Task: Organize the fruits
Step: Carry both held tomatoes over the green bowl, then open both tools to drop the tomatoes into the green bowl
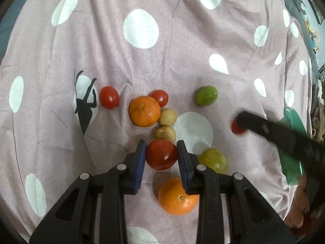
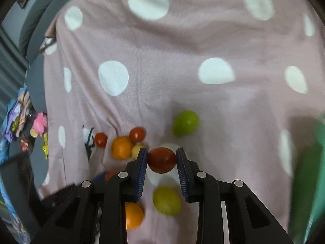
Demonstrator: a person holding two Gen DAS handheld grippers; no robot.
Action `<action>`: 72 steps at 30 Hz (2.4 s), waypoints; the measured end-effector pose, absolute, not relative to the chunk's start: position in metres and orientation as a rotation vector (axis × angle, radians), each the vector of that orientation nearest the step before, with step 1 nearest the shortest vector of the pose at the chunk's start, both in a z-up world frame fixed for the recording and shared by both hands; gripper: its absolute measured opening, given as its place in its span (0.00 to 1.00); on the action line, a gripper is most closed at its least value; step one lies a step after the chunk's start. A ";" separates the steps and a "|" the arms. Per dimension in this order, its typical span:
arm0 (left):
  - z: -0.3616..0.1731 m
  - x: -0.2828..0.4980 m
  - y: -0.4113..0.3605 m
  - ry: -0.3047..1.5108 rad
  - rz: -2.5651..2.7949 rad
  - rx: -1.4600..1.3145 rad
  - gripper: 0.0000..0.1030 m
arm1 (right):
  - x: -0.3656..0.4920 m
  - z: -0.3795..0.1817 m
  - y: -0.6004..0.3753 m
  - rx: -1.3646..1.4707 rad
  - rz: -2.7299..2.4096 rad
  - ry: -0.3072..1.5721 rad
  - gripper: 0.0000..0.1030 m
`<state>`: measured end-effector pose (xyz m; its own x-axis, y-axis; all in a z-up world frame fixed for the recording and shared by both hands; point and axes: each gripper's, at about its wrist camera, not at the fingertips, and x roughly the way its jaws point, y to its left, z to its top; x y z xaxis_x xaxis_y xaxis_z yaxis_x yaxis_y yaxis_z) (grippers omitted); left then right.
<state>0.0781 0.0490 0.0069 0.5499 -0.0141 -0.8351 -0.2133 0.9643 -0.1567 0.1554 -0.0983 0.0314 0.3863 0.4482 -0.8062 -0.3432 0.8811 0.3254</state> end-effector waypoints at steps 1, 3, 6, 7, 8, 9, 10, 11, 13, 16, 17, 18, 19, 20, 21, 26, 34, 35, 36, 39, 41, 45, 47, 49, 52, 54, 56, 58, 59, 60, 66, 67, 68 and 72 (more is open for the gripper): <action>0.009 0.076 0.048 0.979 0.116 -0.249 0.29 | 0.148 0.034 -0.107 0.115 0.490 1.051 0.30; 0.016 0.070 0.043 0.965 0.105 -0.243 0.29 | 0.132 0.037 -0.109 0.091 0.457 1.021 0.30; 0.024 0.062 0.037 0.947 0.087 -0.236 0.29 | 0.116 0.041 -0.128 0.103 0.420 0.981 0.30; 0.026 0.059 0.035 0.942 0.083 -0.233 0.29 | 0.113 0.040 -0.132 0.130 0.417 0.978 0.30; 0.029 0.058 0.033 0.936 0.080 -0.230 0.29 | 0.111 0.040 -0.138 0.138 0.417 0.972 0.30; 0.032 0.057 0.031 0.927 0.079 -0.226 0.29 | 0.108 0.040 -0.141 0.140 0.414 0.961 0.30; 0.035 0.054 0.029 0.914 0.080 -0.217 0.29 | 0.106 0.040 -0.143 0.133 0.406 0.949 0.30; 0.037 0.054 0.026 0.906 0.082 -0.210 0.29 | 0.104 0.041 -0.145 0.123 0.395 0.943 0.30; 0.042 0.051 0.021 0.886 0.082 -0.208 0.29 | 0.103 0.043 -0.150 0.117 0.372 0.931 0.30; 0.048 0.048 0.013 0.863 0.073 -0.213 0.29 | 0.097 0.050 -0.158 0.112 0.362 0.901 0.30; 0.051 0.046 0.011 0.855 0.072 -0.208 0.29 | 0.094 0.052 -0.162 0.114 0.356 0.891 0.30; 0.054 0.045 0.006 0.844 0.073 -0.198 0.29 | 0.093 0.055 -0.166 0.119 0.350 0.879 0.30; 0.058 0.043 0.002 0.830 0.072 -0.188 0.29 | 0.091 0.059 -0.171 0.127 0.344 0.865 0.30; 0.061 0.042 -0.002 0.819 0.071 -0.180 0.29 | 0.091 0.063 -0.175 0.138 0.339 0.853 0.30; 0.066 0.040 -0.009 0.803 0.061 -0.173 0.29 | 0.089 0.067 -0.180 0.150 0.335 0.838 0.30; 0.079 0.041 -0.041 0.771 0.009 -0.125 0.29 | 0.083 0.086 -0.202 0.174 0.294 0.775 0.30; 0.089 0.063 -0.103 0.727 -0.110 -0.108 0.29 | 0.076 0.104 -0.255 0.224 0.167 0.695 0.30; 0.089 0.066 -0.109 0.728 -0.126 -0.114 0.29 | 0.075 0.105 -0.263 0.233 0.147 0.689 0.30; 0.089 0.071 -0.119 0.729 -0.148 -0.114 0.29 | 0.074 0.105 -0.269 0.238 0.132 0.683 0.30; 0.087 0.080 -0.140 0.729 -0.187 -0.106 0.29 | 0.073 0.106 -0.289 0.266 0.091 0.675 0.30; 0.086 0.084 -0.150 0.730 -0.206 -0.110 0.29 | 0.074 0.105 -0.301 0.283 0.066 0.672 0.30; 0.081 0.095 -0.170 0.743 -0.240 -0.123 0.29 | 0.076 0.102 -0.319 0.305 0.024 0.675 0.30; 0.077 0.101 -0.177 0.756 -0.257 -0.113 0.29 | 0.077 0.099 -0.326 0.322 0.008 0.682 0.30; 0.072 0.103 -0.184 0.769 -0.265 -0.113 0.29 | 0.079 0.096 -0.332 0.338 -0.005 0.689 0.30; 0.065 0.107 -0.191 0.796 -0.294 -0.117 0.29 | 0.083 0.092 -0.337 0.344 -0.020 0.702 0.30; 0.060 0.110 -0.195 0.808 -0.307 -0.118 0.29 | 0.085 0.089 -0.339 0.347 -0.025 0.714 0.30; 0.056 0.113 -0.199 0.823 -0.314 -0.114 0.29 | 0.086 0.085 -0.340 0.345 -0.040 0.727 0.30; 0.052 0.114 -0.203 0.836 -0.327 -0.108 0.29 | 0.088 0.083 -0.340 0.343 -0.048 0.736 0.30; 0.051 0.115 -0.205 0.841 -0.330 -0.105 0.29 | 0.089 0.082 -0.340 0.345 -0.050 0.739 0.30; 0.048 0.116 -0.207 0.846 -0.333 -0.102 0.29 | 0.089 0.081 -0.341 0.348 -0.050 0.745 0.30; 0.039 0.119 -0.213 0.867 -0.344 -0.089 0.29 | 0.092 0.074 -0.343 0.327 -0.097 0.772 0.30; 0.039 0.119 -0.215 0.866 -0.346 -0.084 0.29 | 0.092 0.073 -0.344 0.329 -0.099 0.775 0.30; 0.038 0.119 -0.216 0.865 -0.350 -0.078 0.29 | 0.092 0.072 -0.345 0.333 -0.100 0.778 0.30; 0.037 0.120 -0.217 0.885 -0.377 -0.108 0.30 | 0.091 0.072 -0.346 0.342 -0.093 0.775 0.30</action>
